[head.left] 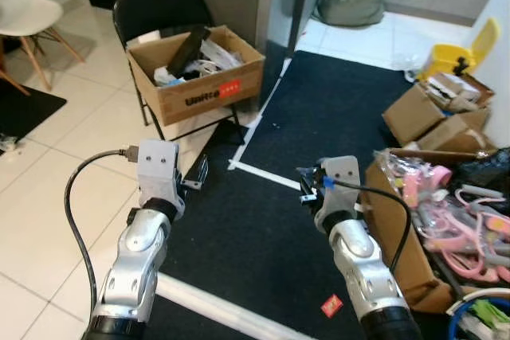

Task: Picking trash to rubbish bin

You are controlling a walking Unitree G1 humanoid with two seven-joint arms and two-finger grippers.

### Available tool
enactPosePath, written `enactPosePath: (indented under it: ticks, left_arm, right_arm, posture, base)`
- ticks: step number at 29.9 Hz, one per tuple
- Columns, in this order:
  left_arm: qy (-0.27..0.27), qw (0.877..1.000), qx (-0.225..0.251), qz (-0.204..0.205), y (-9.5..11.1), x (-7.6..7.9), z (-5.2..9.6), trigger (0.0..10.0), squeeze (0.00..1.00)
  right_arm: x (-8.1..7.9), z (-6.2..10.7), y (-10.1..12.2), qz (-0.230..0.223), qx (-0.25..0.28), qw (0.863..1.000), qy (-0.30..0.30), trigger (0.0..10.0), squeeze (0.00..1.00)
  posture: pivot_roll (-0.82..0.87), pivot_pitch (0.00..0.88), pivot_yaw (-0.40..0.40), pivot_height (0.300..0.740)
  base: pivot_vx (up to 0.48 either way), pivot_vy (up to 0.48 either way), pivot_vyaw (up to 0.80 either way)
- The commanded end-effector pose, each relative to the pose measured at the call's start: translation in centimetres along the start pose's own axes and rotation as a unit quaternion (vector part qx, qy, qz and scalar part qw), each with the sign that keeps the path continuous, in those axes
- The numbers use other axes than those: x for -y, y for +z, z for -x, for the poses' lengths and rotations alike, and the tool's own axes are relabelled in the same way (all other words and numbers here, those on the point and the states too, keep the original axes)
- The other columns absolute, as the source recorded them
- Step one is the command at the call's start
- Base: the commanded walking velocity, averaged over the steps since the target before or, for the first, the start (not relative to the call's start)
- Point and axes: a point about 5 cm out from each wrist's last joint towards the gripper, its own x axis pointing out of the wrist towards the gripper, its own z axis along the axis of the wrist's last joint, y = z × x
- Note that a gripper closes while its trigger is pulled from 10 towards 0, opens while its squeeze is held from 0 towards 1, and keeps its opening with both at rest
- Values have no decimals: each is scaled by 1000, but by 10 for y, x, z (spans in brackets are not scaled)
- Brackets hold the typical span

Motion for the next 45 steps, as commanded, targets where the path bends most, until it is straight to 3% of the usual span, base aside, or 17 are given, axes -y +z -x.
enactPosePath:
  ticks: [1, 8, 45]
  left_arm:
    - [-4, 1000, -4, -4, -3, 2, 2, 10000, 0]
    - [-4, 1000, -4, -5, -3, 2, 2, 10000, 0]
    - [-2, 1000, -5, -4, -3, 2, 2, 10000, 0]
  right_arm:
    - [5, 1, -5, -6, -12, 1000, -11, 10000, 0]
    - [6, 1, -6, -6, -15, 1000, -13, 10000, 0]
    - [13, 2, -12, -3, -31, 999, -35, 10000, 0]
  posture:
    - [35, 123, 20, 740]
    - [35, 121, 21, 740]
    - [32, 135, 16, 740]
  base:
    - [368, 0, -581]
    - [370, 0, -769]
    - [372, 0, 0]
